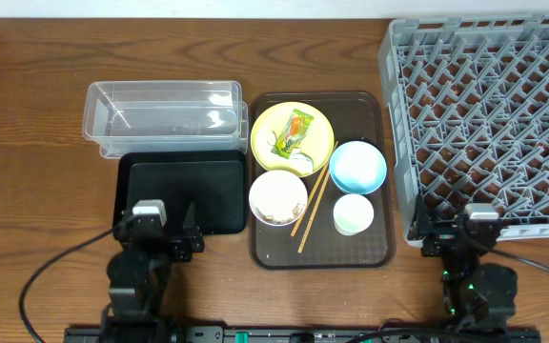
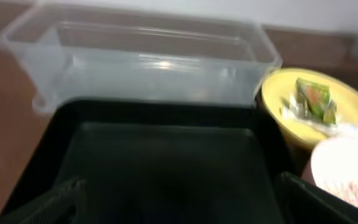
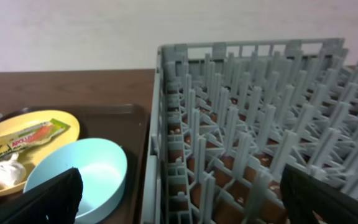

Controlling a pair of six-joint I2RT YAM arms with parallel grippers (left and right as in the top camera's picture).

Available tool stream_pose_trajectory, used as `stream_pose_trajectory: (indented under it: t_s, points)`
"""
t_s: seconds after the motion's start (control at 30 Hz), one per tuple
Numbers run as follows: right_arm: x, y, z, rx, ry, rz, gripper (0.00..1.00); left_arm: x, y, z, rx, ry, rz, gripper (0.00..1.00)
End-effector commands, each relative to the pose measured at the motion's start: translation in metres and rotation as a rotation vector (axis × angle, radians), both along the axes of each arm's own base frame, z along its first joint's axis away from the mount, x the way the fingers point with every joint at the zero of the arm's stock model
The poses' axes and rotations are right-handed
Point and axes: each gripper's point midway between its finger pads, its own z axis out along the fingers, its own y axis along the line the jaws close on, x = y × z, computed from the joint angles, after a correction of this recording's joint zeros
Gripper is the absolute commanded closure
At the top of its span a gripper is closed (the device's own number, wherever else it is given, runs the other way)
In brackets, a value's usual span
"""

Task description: Sort waste into correct bins and load items into the dishwasher rack

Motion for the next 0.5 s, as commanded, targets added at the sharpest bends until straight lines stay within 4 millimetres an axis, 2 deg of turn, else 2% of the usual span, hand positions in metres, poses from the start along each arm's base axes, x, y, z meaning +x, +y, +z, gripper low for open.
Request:
stream_pose_trajectory:
  t_s: [0.0,0.17,0.33,0.47]
  points:
    - [0.001,-0.004,0.031,0.007,0.018,-0.026,0.01,0.005,0.001,0.040,-0.018,0.021,0.011,0.04]
    - [0.009,-0.003,0.035,-0.008,0.195,-0.026,0.01,0.014,0.000,0.050,-0.011,0.240,0.012,0.04]
    - [0.023,-0.002,0.035,-0.024,0.391,-0.024,0.01,0.015,0.000,0.055,0.000,0.546,0.014,0.04]
    - [0.030,-0.001,0.033,-0.033,0.513,-0.023,0.01,0.022,-0.001,0.067,-0.001,0.680,0.010,0.04]
